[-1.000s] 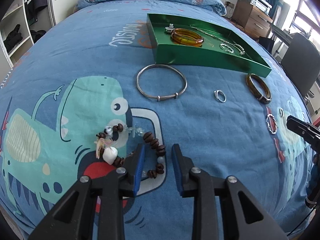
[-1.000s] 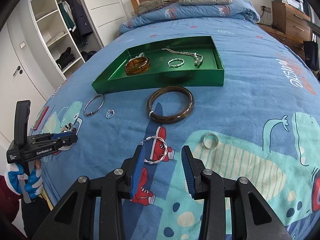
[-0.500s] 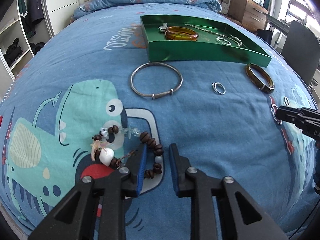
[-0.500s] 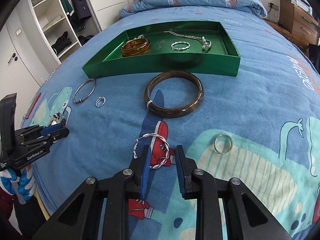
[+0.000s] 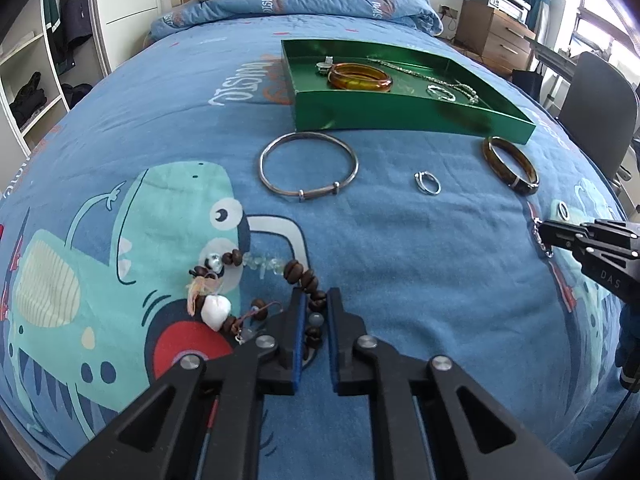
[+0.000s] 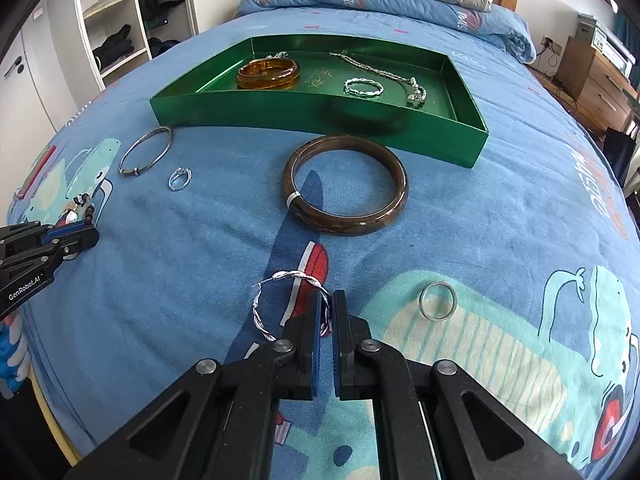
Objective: Organize jewelry
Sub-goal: 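Carry the beaded bracelet and twisted hoop over the green tray with both tools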
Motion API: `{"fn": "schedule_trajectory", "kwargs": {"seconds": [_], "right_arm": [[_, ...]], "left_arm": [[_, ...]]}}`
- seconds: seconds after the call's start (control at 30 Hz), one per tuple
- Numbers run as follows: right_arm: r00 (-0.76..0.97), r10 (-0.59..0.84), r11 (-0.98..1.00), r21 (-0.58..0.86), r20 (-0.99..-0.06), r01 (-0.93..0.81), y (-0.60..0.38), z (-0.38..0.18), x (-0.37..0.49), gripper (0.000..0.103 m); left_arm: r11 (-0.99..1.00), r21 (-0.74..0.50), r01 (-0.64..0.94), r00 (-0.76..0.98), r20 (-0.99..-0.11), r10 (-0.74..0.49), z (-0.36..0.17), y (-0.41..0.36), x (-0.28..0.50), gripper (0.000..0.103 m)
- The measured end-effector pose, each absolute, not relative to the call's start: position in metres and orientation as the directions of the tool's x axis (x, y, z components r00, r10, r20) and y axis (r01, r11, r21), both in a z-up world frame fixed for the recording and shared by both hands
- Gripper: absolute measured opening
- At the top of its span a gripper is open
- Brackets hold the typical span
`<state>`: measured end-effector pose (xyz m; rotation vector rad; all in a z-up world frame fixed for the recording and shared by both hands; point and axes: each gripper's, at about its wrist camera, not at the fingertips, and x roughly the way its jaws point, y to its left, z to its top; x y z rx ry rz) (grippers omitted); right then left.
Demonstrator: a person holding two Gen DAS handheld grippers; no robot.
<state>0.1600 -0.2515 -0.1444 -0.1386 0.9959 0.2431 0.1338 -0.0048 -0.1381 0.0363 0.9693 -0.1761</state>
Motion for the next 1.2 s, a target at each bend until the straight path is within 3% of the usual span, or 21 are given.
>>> {"fn": "schedule_trajectory", "kwargs": {"seconds": [1.2], "right_arm": [[0.671, 0.139, 0.974, -0.021, -0.728, -0.225, -0.232, -0.052, 0.093, 0.003]], "left_arm": [[0.969, -0.173, 0.176, 0.678, -0.692, -0.247, -0.057, 0.032, 0.081, 0.008]]}}
